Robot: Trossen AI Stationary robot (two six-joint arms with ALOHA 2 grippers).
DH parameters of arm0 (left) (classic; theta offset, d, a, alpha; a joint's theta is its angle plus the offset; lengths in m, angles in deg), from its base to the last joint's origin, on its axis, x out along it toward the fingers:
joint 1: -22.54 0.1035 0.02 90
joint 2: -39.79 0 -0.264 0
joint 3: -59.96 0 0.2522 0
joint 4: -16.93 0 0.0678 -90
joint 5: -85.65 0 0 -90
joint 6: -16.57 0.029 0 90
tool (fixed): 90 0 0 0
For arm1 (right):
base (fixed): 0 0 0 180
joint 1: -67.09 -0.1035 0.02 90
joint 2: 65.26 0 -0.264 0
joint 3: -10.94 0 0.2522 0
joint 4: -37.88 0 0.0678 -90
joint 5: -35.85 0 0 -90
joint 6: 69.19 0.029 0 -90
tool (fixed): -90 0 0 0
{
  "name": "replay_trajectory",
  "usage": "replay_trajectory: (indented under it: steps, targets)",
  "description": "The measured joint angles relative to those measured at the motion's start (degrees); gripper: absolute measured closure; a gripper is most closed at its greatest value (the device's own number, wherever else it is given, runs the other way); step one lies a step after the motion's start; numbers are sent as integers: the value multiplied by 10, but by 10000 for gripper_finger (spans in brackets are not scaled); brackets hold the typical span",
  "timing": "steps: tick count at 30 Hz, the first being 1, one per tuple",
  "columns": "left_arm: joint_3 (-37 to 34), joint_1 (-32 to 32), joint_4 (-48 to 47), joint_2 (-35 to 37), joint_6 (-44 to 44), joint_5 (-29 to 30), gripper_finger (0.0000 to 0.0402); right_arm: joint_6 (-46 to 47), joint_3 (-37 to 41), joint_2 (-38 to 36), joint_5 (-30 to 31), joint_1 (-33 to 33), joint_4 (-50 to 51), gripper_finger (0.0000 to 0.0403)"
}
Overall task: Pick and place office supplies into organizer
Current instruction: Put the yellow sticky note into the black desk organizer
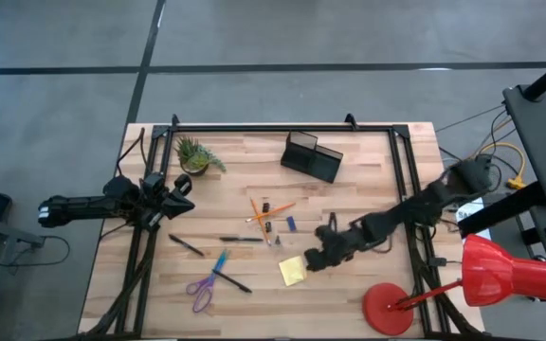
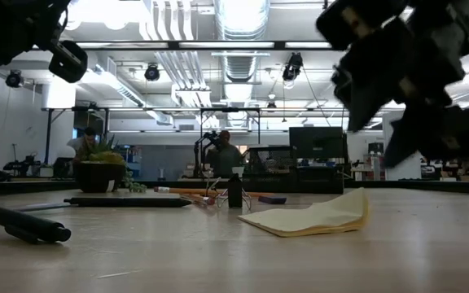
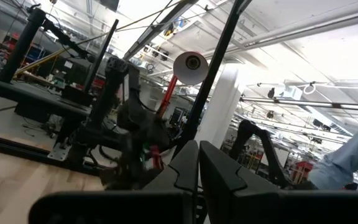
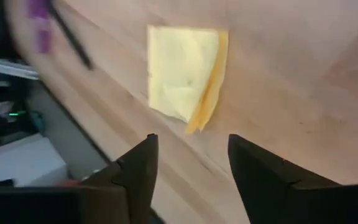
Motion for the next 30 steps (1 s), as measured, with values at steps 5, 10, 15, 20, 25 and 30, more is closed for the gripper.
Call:
replay_trajectory:
  steps: [5,10,15,20,25,30]
  targets:
    - [0,0,0,0,0,0,402,13,-60,75,1,1,24,175]
    - [0,0,0,0,0,0,402,11,-117,112,-4,0,72,148]
    - [0,0,0,0,0,0,402,-1,-166,130,3,1,184,146]
    - [0,0,0,-2,0,0,402,-10,-196,145,19,1,243,180]
    - [0,0,0,-3,0,0,402,1,-227,175,3,1,249,215]
    - [0,0,0,-4,0,0,402,-10,-272,214,-14,2,244,229]
